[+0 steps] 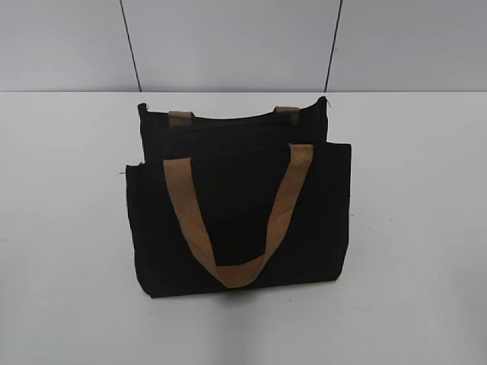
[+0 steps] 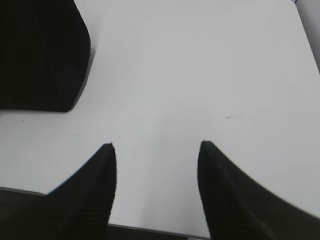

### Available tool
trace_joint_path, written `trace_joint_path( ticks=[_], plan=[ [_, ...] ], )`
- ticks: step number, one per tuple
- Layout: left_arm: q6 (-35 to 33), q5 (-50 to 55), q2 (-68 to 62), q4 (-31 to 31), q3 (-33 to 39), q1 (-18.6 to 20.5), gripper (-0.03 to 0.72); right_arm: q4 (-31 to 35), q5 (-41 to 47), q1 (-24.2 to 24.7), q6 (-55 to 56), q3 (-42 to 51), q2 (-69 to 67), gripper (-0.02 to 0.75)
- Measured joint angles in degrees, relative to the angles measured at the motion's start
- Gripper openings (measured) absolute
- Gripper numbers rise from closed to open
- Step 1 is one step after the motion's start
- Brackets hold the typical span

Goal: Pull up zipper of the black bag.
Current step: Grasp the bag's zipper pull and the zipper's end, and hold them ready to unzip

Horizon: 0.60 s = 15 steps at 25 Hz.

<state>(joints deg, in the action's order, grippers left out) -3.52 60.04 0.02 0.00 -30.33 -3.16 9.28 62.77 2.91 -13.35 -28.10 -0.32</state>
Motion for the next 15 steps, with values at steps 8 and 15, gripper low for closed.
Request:
trace_joint_path(
  ticks=[8,15],
  plan=[
    [-9.09,-7.11,-9.92,1.98,-0.52,-6.03,0.460,1.85,-1.21,0.00,-2.93,-6.74,-13.26,0.412],
    [-15.15,-21.67,-25.52,3.95,-0.52,-13.90,0.447,4.66,-2.17,0.00,-8.04,-13.95,-22.71,0.412]
  ],
)
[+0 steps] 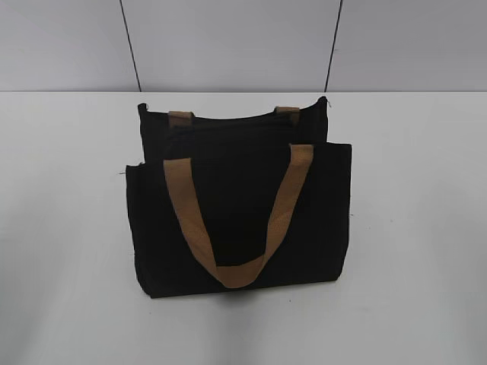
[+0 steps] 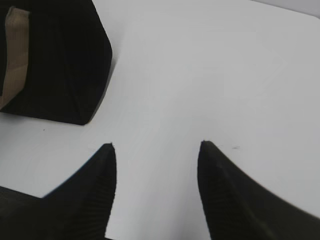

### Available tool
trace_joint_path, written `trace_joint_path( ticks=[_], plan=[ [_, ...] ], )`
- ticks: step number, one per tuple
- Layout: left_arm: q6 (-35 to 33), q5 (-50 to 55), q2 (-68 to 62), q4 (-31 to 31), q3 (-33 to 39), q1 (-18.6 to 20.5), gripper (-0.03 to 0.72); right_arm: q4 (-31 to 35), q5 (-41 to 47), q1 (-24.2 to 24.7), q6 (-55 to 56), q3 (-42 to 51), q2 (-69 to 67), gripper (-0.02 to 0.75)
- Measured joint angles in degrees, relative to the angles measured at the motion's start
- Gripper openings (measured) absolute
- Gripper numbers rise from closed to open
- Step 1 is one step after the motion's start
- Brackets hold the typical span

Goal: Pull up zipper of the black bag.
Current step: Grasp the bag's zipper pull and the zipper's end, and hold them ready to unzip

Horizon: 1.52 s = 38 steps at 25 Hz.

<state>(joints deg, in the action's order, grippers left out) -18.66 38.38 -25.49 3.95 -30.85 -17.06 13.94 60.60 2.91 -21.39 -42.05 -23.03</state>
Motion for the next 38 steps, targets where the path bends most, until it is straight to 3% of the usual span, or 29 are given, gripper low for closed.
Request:
trace_joint_path(
  ticks=[5,13,17,20,22,25,30,38],
  plan=[
    [-14.14,-5.91,-12.71,11.08,0.00,-1.76,0.446,1.25,-0.45,0.00,-2.57,-4.54,-6.30,0.412],
    [-48.67,-6.37,-34.07,39.08,-0.06,-0.57,0.435,6.61,0.26,-1.27,-7.47,-11.60,-16.74,0.412],
    [-66.60,-2.13,-41.26,52.34,-0.06,6.05,0.422,9.06,0.71,-1.27,-10.71,-15.20,-20.78,0.412],
    [-82.91,1.61,-45.99,67.03,-0.06,13.16,0.396,11.21,0.75,-1.31,-12.35,-17.53,-22.98,0.412],
    [-94.77,4.45,-49.17,73.43,-0.06,17.55,0.370,12.33,0.75,-1.31,-12.77,-18.93,-24.13,0.412],
    [-106.60,7.56,-53.86,78.28,-0.10,20.69,0.344,13.57,0.75,-1.31,-13.42,-19.80,-25.55,0.412],
    [-118.11,11.39,-61.85,81.38,-0.10,20.81,0.342,14.98,1.15,-1.31,-14.11,-19.85,-27.83,0.412],
    [-133.24,13.20,-71.00,92.17,-0.17,20.35,0.461,15.03,1.37,-1.31,-15.11,-19.85,-27.83,0.412]
  ],
)
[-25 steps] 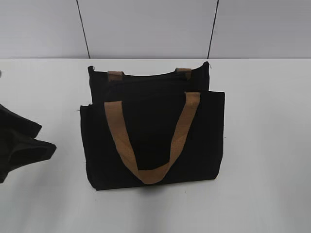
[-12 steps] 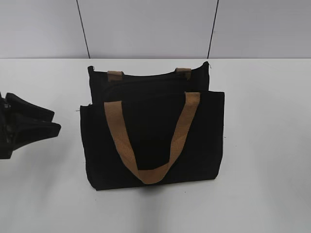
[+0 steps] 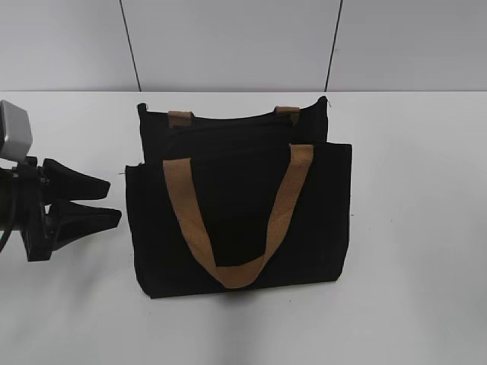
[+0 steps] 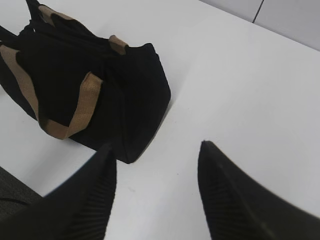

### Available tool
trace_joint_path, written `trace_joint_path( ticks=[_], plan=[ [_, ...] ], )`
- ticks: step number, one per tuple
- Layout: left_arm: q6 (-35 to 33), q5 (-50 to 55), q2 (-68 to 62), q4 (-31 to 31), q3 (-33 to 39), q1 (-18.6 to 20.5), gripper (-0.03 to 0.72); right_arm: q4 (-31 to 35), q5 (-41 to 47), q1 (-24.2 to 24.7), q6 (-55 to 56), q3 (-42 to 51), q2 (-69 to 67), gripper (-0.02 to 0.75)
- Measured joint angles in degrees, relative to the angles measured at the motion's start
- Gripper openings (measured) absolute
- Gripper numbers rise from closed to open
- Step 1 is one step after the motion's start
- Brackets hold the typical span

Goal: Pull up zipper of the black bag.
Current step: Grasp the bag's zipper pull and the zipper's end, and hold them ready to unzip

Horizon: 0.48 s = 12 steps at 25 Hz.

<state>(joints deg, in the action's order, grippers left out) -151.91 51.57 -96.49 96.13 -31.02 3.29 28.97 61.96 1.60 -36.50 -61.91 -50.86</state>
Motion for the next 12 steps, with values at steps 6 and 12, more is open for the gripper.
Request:
trace_joint_path(
  ticks=[6,12],
  plan=[
    [-4.03,3.14,-6.40,2.76,-2.20,-0.45,0.467,0.06,0.00,0.00,-0.07,0.00,0.00,0.412],
    [-4.29,2.15,-10.26,3.02,-5.94,-5.28,0.467,0.06,0.02,0.00,-0.14,0.00,-0.43,0.412]
  ],
)
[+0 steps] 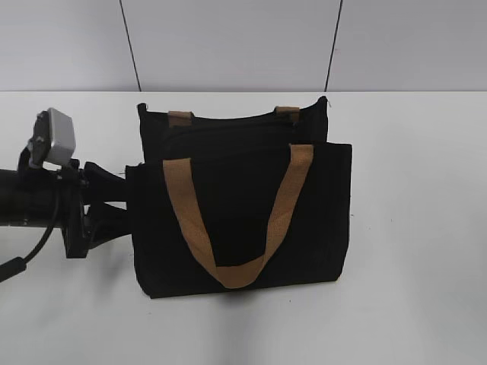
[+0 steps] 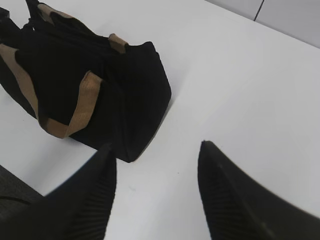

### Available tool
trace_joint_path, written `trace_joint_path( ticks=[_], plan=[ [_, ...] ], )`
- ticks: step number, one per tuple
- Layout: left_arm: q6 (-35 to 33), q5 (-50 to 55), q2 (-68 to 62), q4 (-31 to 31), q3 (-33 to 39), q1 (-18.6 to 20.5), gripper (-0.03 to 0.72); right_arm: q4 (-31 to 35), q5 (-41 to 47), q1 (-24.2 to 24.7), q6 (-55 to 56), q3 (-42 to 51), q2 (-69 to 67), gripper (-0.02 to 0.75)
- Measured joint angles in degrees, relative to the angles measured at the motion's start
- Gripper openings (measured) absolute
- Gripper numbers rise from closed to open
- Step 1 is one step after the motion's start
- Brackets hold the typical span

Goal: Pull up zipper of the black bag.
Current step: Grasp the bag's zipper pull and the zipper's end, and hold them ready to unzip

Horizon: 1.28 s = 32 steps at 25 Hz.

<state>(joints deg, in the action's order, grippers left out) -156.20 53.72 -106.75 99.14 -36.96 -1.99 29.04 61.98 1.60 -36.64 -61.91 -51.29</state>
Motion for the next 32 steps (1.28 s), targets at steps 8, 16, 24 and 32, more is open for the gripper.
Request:
trace_joint_path(
  ticks=[8,16,24,32],
  plan=[
    [-0.05,-1.32,-3.42,0.65,-0.51,-3.28,0.467,0.04,0.05,0.00,0.00,0.00,-0.65,0.412],
    [-0.05,-1.25,-5.42,0.83,-1.36,-3.99,0.445,0.04,0.05,0.00,-0.07,0.00,-0.65,0.412],
    [-0.11,-0.58,-5.47,0.71,-1.36,-4.09,0.067,0.04,0.05,0.00,-0.07,0.00,-0.65,0.412],
    [-0.22,-1.83,-0.43,0.53,-1.36,-4.15,0.066,3.30,0.10,0.00,-4.67,0.00,-0.65,0.412]
  ],
)
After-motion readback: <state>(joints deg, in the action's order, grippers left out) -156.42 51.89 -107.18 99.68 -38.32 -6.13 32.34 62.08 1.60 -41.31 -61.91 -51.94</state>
